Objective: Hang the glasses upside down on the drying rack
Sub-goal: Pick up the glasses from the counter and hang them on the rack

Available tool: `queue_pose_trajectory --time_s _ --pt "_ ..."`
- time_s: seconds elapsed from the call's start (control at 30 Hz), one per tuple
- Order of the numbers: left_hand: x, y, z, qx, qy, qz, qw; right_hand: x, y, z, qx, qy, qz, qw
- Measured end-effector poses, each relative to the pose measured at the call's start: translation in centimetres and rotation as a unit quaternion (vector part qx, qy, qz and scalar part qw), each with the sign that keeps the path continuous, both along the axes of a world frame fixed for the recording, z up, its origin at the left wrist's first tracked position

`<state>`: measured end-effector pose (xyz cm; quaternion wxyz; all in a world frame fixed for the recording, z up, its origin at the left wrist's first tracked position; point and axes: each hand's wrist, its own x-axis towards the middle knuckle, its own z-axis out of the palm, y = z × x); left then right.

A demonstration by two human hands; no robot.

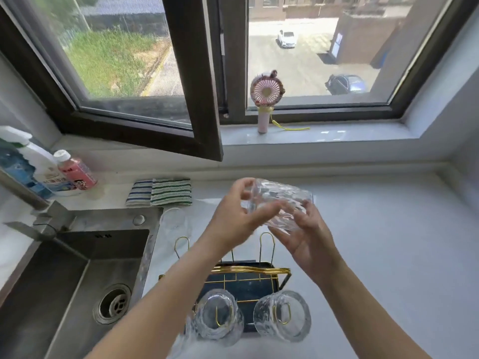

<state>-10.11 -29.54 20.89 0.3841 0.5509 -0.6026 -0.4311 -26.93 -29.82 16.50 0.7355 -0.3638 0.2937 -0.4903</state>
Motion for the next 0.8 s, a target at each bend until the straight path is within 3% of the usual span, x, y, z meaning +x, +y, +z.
queue_pose_trajectory --time_s 0.07,0.17,0.23,0.3,0.6,0.8 --pt "0.7 -0.9 -0.1 -0.009 -0.048 -0.005 0.999 -0.4 0.3 -0.4 0.008 0.071 0.006 0.997" --pt "1.2 -1.9 -0.4 -0.047 -0.225 -0.028 0.973 -1.7 0.4 -2.1 0.015 0.232 -0.035 0.972" --pt "0.8 -2.4 -1.0 -0.063 -0.337 -0.055 0.938 -2.3 0.4 -3.1 0.027 0.253 -0.07 0.965" --pt "0.1 -2.9 -2.1 -0.045 -0.389 -0.083 0.916 -2.7 0.6 -3.8 0.028 0.257 -0.089 0.962" --pt "-2.0 -4.7 -6.6 0.03 -0.457 -0.191 0.868 -3.8 1.7 -5.0 0.047 0.264 -0.127 0.955" --pt "-0.3 -6.3 -6.3 0.103 -0.408 -0.245 0.873 -4.0 1.8 -6.3 0.073 0.269 -0.136 0.951"
